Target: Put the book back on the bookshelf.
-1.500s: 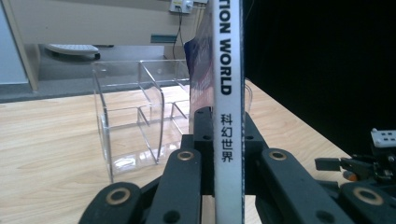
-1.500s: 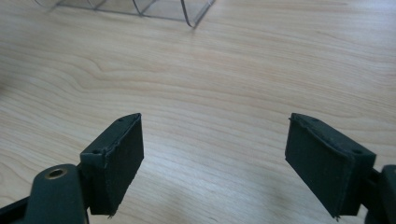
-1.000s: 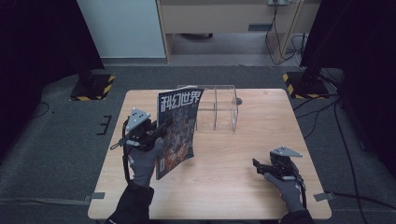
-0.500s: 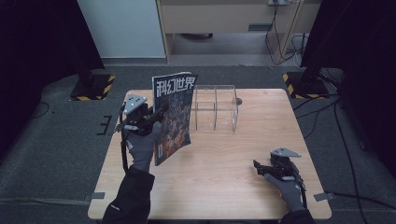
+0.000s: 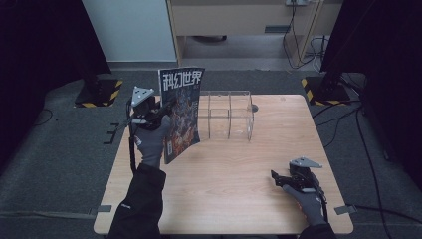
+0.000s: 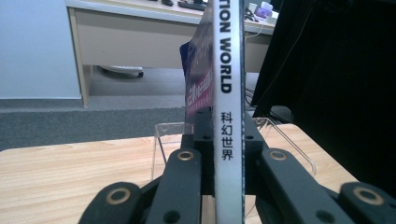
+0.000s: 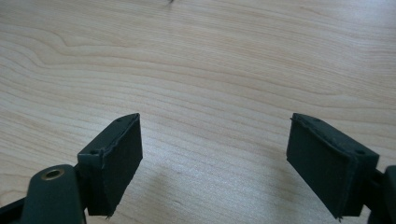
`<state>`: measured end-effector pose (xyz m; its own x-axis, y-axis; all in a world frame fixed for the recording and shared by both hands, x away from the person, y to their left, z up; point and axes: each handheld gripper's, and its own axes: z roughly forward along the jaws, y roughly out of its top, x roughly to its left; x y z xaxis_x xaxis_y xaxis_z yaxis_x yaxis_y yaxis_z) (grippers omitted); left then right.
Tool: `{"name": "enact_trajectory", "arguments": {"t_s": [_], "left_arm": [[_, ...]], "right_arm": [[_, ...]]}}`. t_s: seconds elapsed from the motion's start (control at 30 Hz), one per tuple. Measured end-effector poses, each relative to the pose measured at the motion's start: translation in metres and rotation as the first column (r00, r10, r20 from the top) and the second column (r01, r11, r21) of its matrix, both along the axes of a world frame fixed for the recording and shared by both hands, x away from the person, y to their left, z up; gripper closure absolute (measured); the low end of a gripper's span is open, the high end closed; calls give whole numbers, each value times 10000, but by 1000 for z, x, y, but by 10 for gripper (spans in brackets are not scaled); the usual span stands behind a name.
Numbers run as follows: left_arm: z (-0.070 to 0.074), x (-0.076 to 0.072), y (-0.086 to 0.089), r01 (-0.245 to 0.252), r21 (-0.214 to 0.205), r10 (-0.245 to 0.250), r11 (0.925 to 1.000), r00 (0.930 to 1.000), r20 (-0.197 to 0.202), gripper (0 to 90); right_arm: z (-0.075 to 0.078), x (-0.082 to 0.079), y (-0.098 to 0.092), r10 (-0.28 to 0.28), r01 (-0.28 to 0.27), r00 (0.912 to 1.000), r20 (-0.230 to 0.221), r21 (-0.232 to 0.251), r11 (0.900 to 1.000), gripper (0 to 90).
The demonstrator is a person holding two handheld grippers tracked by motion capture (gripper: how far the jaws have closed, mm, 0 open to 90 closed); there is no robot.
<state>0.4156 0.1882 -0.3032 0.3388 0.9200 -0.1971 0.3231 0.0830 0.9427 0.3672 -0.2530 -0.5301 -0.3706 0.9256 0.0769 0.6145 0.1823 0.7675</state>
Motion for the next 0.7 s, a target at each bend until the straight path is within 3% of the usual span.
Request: {"name": "enact_trajectory", "arguments": {"t_s": [0.7], "left_arm": [[-6, 35, -10, -750, -266, 759, 9968, 9965, 348, 823]], "right_arm": [[-3, 0, 0, 38, -39, 9999, -154, -50, 10000, 184]]}}
